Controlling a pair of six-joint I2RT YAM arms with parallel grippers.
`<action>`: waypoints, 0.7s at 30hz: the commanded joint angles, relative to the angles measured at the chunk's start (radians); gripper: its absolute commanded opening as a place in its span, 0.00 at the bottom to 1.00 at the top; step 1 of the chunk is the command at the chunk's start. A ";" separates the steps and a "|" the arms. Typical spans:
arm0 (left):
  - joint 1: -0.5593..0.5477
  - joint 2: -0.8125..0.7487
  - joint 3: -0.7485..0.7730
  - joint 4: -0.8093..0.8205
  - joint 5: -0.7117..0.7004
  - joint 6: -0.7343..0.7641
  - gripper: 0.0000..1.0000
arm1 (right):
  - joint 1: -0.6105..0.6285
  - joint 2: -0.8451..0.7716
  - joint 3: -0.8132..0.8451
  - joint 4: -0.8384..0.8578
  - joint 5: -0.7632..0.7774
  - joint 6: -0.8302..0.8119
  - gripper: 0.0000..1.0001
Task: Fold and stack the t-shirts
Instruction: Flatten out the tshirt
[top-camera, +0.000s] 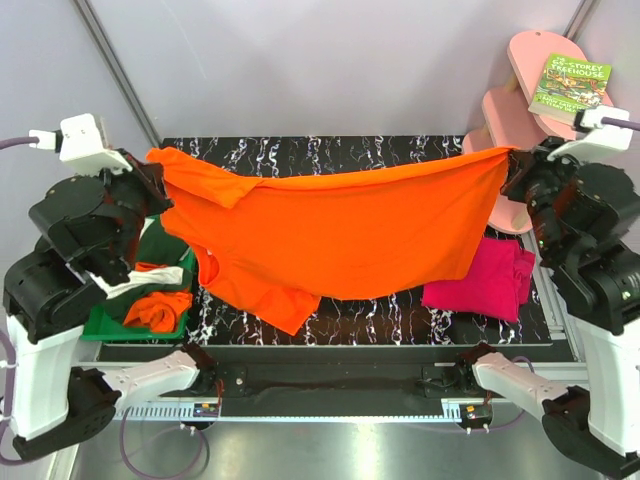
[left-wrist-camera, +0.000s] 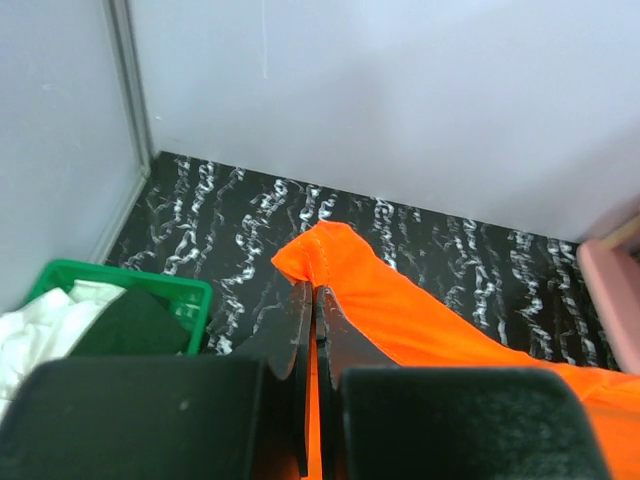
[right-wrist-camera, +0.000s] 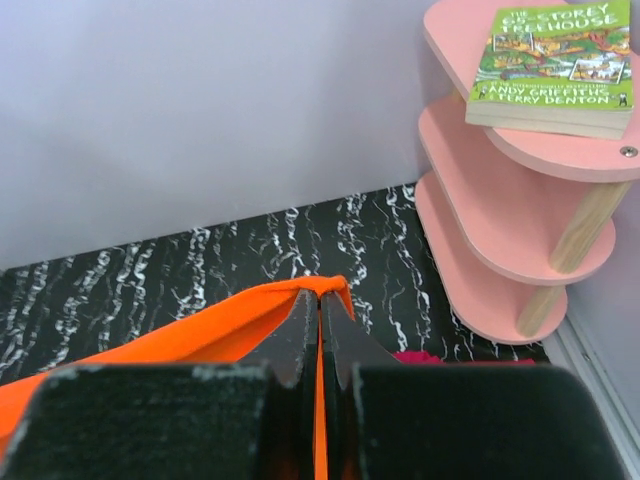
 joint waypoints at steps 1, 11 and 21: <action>-0.041 0.064 -0.013 0.163 -0.168 0.179 0.00 | 0.000 0.089 -0.054 0.081 0.073 -0.033 0.00; 0.014 0.314 0.031 0.358 -0.152 0.315 0.00 | -0.044 0.525 0.229 0.181 0.092 -0.047 0.00; 0.037 0.365 0.177 0.352 -0.127 0.305 0.00 | -0.035 0.568 0.388 0.175 -0.014 -0.018 0.00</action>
